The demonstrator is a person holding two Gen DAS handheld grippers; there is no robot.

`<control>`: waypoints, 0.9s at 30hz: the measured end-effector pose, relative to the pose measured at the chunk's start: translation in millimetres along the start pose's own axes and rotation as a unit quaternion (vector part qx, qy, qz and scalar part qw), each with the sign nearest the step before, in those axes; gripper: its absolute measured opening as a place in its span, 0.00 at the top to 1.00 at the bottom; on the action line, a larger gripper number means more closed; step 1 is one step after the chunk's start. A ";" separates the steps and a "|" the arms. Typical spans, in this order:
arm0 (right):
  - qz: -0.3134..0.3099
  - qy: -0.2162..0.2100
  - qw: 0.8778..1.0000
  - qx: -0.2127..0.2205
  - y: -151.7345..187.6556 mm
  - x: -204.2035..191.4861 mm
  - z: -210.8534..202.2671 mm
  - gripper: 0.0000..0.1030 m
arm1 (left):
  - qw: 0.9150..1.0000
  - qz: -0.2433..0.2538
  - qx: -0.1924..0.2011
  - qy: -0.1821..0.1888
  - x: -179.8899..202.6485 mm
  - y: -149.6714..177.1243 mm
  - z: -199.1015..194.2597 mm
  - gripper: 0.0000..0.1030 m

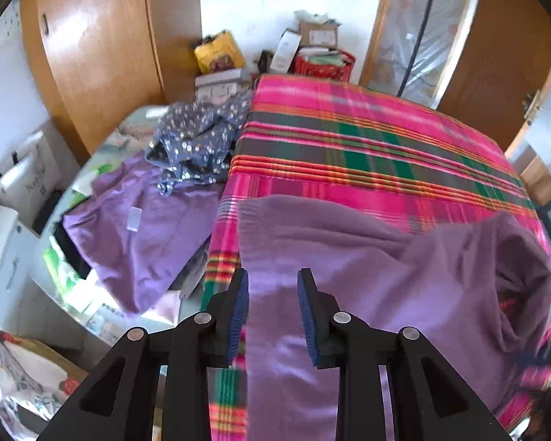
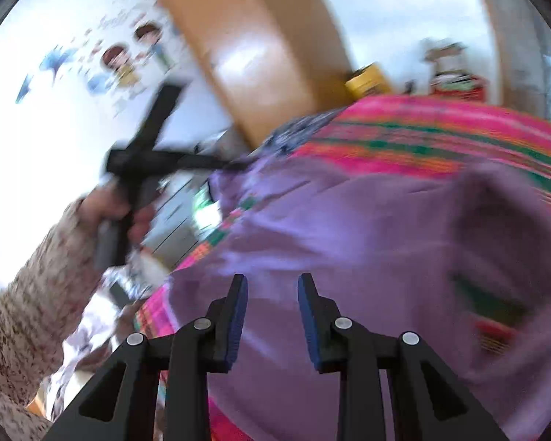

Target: Fold clothes

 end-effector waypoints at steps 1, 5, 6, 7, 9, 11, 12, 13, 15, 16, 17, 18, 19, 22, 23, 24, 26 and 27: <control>0.009 0.014 1.000 0.014 1.8 10.4 -16.4 0.72 | 1.000 0.001 0.010 -0.005 3.4 4.5 -10.0 0.71; 0.041 0.067 0.995 0.057 7.4 46.6 -74.7 0.70 | 0.999 -0.008 0.004 -0.039 -4.4 13.8 -20.3 0.70; 0.049 0.077 0.994 0.066 11.4 54.9 -88.0 0.69 | 0.999 -0.020 -0.006 -0.051 -10.5 15.3 -19.1 0.70; 0.057 0.086 0.992 0.075 15.4 63.2 -101.2 0.69 | 0.998 -0.028 -0.011 -0.061 -14.8 16.8 -18.0 0.70; 0.070 0.111 0.987 0.091 25.1 76.1 -125.5 0.69 | 0.995 -0.054 -0.016 -0.083 -25.9 21.2 -20.6 0.70; 0.083 0.141 0.981 0.106 36.3 90.2 -149.0 0.69 | 0.996 -0.073 -0.008 -0.053 -22.0 30.4 -31.7 0.70; 0.091 0.153 0.977 0.114 42.4 98.1 -160.4 0.69 | 0.997 -0.067 0.001 -0.036 -14.1 36.5 -37.7 0.70; 0.106 0.166 0.973 0.122 50.1 109.1 -173.2 0.69 | 0.998 -0.056 0.005 -0.029 -3.1 42.1 -41.5 0.70; 0.122 0.197 0.964 0.130 60.6 125.0 -191.9 0.69 | 1.000 -0.023 0.013 -0.011 26.3 55.7 -48.2 0.70; 0.126 0.214 0.960 0.132 65.2 133.1 -200.3 0.69 | 1.000 -0.011 0.014 -0.003 39.0 59.7 -48.1 0.70; 0.130 0.232 0.955 0.134 69.7 141.1 -208.6 0.69 | 1.000 0.010 0.014 0.012 62.0 68.3 -49.6 0.70; 0.132 0.247 0.951 0.134 73.3 148.0 -214.8 0.69 | 0.999 0.023 0.014 0.027 80.8 74.5 -50.8 0.70; 0.134 0.258 0.948 0.133 76.9 155.5 -219.1 0.69 | 0.998 0.036 0.013 0.043 99.4 80.7 -52.0 0.70; 0.144 0.261 0.945 0.135 88.3 173.8 -230.3 0.68 | 0.992 0.088 0.013 0.084 156.1 102.1 -54.4 0.70; 0.145 0.261 0.945 0.136 90.7 177.2 -232.1 0.68 | 0.990 0.107 0.013 0.094 173.9 108.7 -55.9 0.70; 0.147 0.261 0.944 0.136 92.8 179.8 -232.4 0.65 | 0.986 0.126 0.013 0.105 191.6 115.4 -57.5 0.70; 0.145 0.263 0.945 0.129 95.8 185.6 -229.4 0.62 | 0.980 0.163 0.016 0.117 223.7 127.8 -60.5 0.70; 0.143 0.263 0.946 0.127 97.1 187.0 -227.8 0.62 | 0.976 0.183 0.019 0.119 240.1 134.1 -62.0 0.70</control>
Point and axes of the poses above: each gripper's, at about its wrist camera, not at the fingertips, and z roughly the way its jaws point, x to its right, y to its underside, the point moved 3 cm from there along z, roughly the way its jaws point, and after that the axes turned 7 degrees about -y, right-handed, at the moved point
